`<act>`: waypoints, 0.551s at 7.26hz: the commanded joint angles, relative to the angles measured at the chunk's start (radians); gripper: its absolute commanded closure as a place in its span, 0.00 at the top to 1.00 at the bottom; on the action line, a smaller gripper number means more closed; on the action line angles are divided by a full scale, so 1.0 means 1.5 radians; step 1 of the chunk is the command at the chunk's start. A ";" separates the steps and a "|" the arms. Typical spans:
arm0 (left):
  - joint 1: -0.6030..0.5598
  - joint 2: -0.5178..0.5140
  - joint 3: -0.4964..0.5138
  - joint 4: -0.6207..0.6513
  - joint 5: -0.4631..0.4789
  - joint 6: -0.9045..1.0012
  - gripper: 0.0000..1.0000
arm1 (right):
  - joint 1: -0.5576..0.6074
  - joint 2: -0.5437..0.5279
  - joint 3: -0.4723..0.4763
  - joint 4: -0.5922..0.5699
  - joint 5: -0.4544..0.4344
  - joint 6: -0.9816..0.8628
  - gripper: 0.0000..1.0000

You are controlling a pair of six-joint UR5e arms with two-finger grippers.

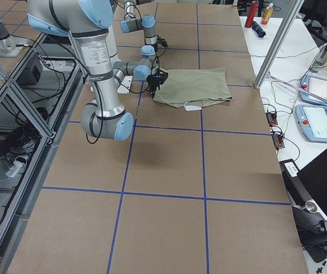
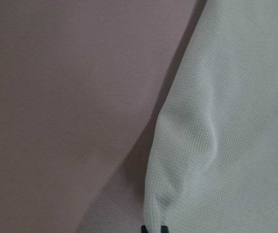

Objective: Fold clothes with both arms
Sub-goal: 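Grasp the shirt's near edge with both grippers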

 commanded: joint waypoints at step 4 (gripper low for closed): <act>0.042 0.008 -0.114 0.133 0.003 -0.001 0.00 | -0.043 -0.009 0.088 -0.001 0.004 0.041 0.00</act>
